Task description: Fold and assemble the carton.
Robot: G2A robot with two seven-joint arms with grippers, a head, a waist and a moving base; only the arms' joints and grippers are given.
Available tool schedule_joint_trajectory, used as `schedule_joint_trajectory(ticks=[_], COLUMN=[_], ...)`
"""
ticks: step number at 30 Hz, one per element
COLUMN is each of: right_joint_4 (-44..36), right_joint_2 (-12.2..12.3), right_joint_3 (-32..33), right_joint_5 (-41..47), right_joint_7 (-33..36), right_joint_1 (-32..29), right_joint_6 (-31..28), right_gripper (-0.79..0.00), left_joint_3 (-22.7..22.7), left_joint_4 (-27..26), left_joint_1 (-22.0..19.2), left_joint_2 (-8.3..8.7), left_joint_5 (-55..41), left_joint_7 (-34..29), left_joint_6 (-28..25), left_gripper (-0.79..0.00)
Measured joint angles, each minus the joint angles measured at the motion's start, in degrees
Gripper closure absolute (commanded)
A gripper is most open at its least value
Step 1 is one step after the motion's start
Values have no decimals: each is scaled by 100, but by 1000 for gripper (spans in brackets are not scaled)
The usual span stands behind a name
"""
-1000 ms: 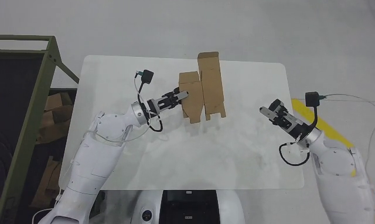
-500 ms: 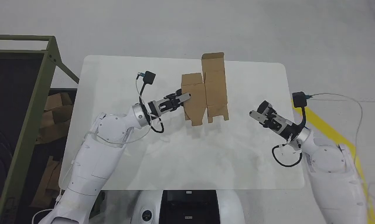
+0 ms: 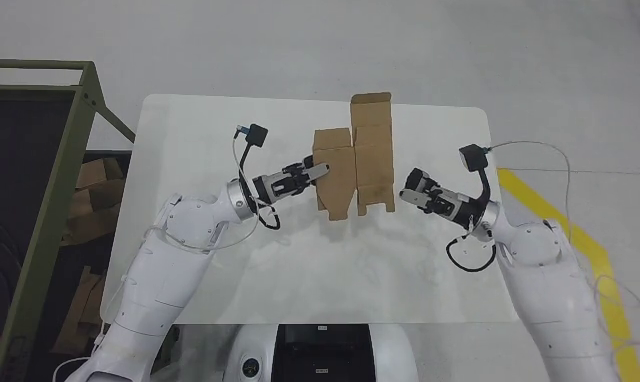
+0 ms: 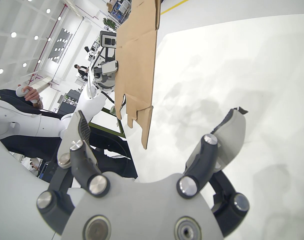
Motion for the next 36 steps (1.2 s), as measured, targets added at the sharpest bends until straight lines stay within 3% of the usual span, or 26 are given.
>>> schedule_joint_trajectory(ticks=[1,2,3,6,8,9,12,16,19,23,31,36], right_joint_4=[45,71,86,124,144,154,197,224,236,243,271,302], right_joint_2=[-3,-6,-9,-14,-16,-16,-12,-3,6,16,38,49], right_joint_3=[-55,-97,-142,-272,-340,-363,-414,-467,-511,-568,-664,-709], right_joint_5=[12,19,28,53,103,132,181,272,321,383,514,533], right_joint_7=[0,-4,-1,29,35,40,32,24,72,129,219,211], right_joint_1=[58,95,127,213,253,269,309,334,355,383,447,478], right_joint_6=[5,12,13,10,-2,-14,1,34,26,13,-46,-49], right_gripper=[-776,-690,-665,-711,-505,-486,-496,-437,-453,-379,-317,-209], left_joint_3=[1,2,7,31,49,59,89,125,145,165,210,228], left_joint_4=[-1,-2,-5,-18,-22,-22,-13,-11,-11,-10,-21,-20], left_joint_1=[4,8,12,22,26,26,18,6,1,-7,-7,-4], left_joint_2=[3,6,8,13,17,18,21,26,30,36,49,57], left_joint_5=[-13,-17,-17,-2,6,7,22,48,48,56,76,96], left_joint_7=[0,6,14,34,53,57,80,119,141,162,201,229], left_joint_6=[-9,-16,-23,-32,-42,-46,-37,-20,-23,-18,-29,-30], left_gripper=[0,0,0,0,0,0,0,0,0,0,0,0])
